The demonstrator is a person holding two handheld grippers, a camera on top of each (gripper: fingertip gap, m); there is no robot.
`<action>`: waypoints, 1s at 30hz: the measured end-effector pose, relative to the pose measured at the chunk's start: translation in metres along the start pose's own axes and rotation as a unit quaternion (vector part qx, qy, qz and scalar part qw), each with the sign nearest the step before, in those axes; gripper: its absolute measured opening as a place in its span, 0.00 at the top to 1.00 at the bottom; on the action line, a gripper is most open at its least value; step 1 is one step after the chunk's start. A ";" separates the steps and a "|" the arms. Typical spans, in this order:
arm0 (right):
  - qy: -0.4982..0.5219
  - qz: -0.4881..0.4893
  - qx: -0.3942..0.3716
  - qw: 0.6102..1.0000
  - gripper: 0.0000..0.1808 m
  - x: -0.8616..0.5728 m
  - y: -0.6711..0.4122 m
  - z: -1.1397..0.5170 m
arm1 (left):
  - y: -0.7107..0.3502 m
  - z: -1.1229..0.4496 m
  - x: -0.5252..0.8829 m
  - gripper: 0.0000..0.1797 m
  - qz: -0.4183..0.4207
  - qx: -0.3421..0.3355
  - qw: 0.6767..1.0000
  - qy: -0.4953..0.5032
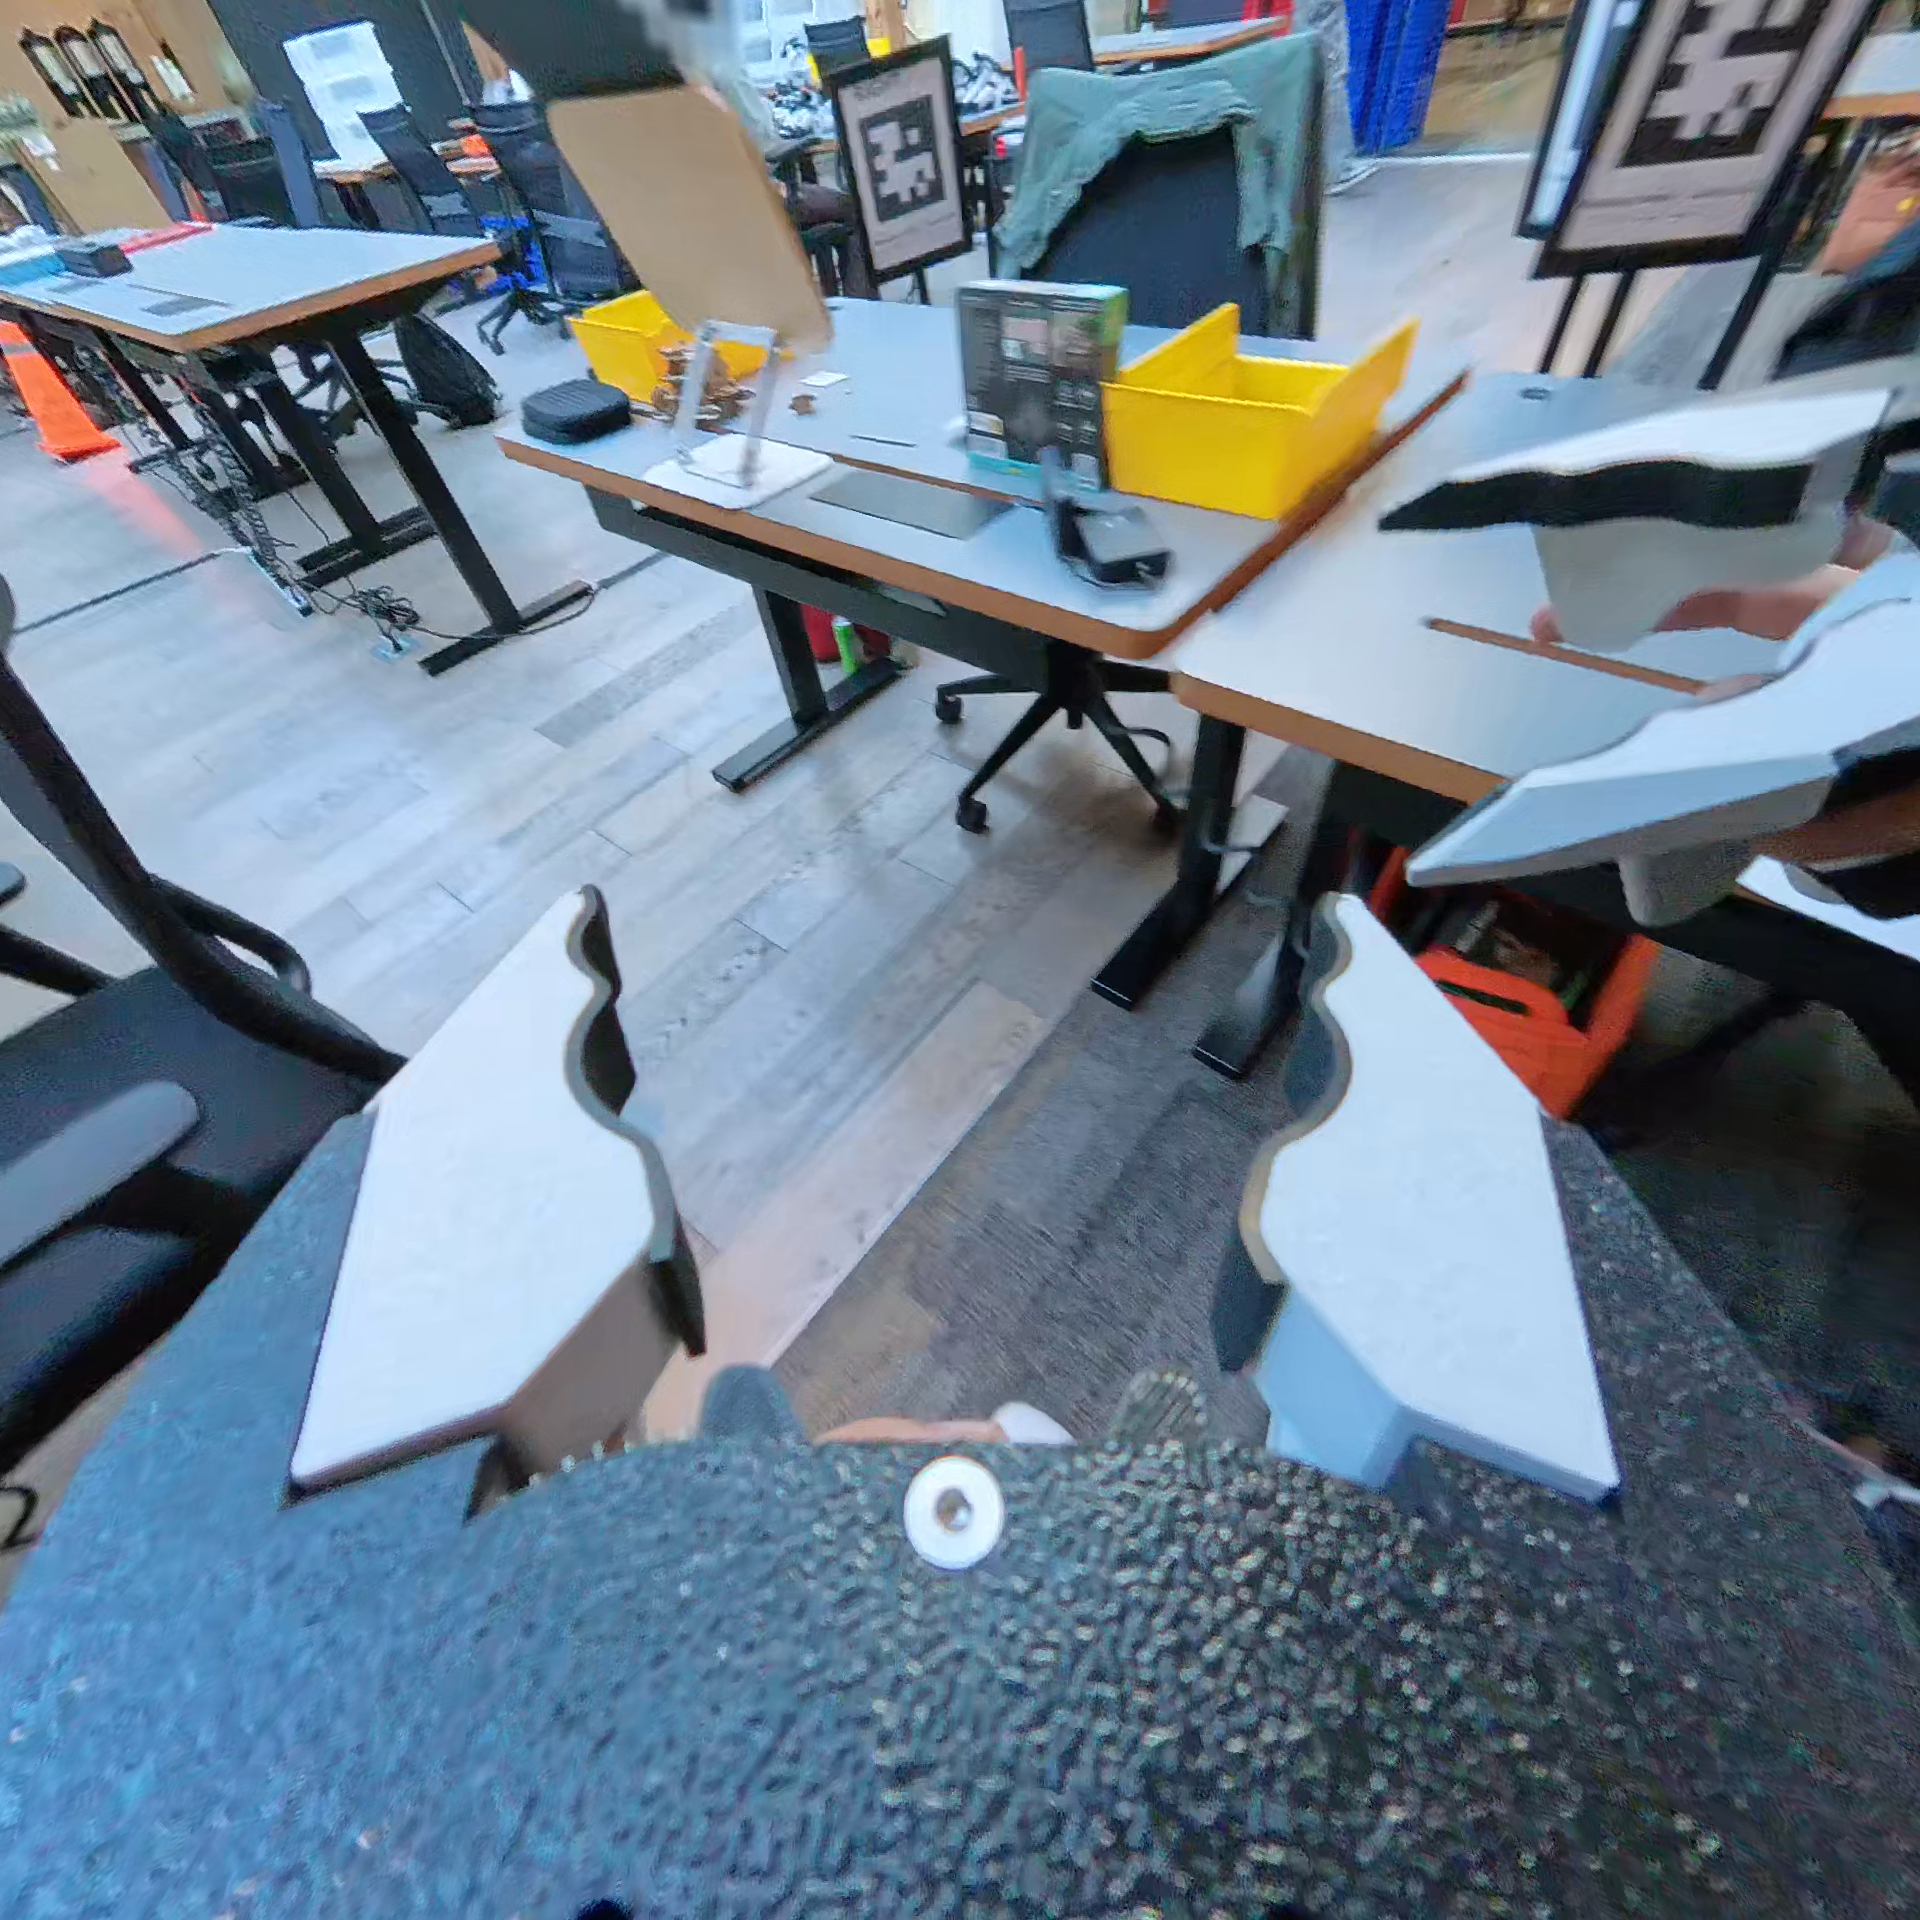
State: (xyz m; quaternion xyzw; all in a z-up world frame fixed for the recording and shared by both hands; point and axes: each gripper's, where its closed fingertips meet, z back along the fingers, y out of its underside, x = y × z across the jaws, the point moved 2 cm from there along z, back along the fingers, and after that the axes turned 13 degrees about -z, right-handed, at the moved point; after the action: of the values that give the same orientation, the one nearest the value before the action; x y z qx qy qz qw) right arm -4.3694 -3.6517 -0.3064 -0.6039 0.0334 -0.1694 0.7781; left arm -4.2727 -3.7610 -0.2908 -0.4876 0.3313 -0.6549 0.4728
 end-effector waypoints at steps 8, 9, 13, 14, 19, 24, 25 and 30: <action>0.042 -0.040 0.003 0.998 0.32 -0.159 -0.124 -0.227 | -0.058 -0.216 0.228 0.39 0.060 -0.013 0.995 0.084; 0.049 -0.042 0.004 0.998 0.32 -0.176 -0.133 -0.249 | -0.064 -0.238 0.253 0.39 0.055 -0.014 0.995 0.084; 0.073 -0.036 0.020 0.997 0.40 -0.247 -0.143 -0.344 | -0.070 -0.326 0.342 0.40 0.025 -0.023 0.996 0.083; 0.079 -0.030 0.011 0.996 0.42 -0.264 -0.149 -0.367 | -0.065 -0.349 0.364 0.40 0.017 -0.014 0.996 0.085; 0.035 0.004 0.023 0.999 0.38 -0.346 -0.174 -0.521 | -0.049 -0.458 0.488 0.40 -0.007 0.013 0.998 0.063; -0.043 0.007 0.029 0.999 0.37 -0.418 -0.248 -0.712 | -0.061 -0.576 0.639 0.40 -0.005 0.046 0.999 0.030; -0.054 0.016 0.035 0.998 0.36 -0.430 -0.268 -0.747 | -0.066 -0.601 0.669 0.40 -0.005 0.049 0.999 0.024; -0.045 0.034 0.045 0.997 0.36 -0.500 -0.357 -0.902 | -0.065 -0.711 0.833 0.48 0.010 0.116 0.991 -0.067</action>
State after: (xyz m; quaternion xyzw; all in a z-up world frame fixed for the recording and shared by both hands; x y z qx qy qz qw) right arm -5.1506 -4.4135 -0.2854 -0.5735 0.0112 -0.1173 0.8107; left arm -5.0331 -4.5437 -0.1788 -0.4686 0.2256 -0.6503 0.5537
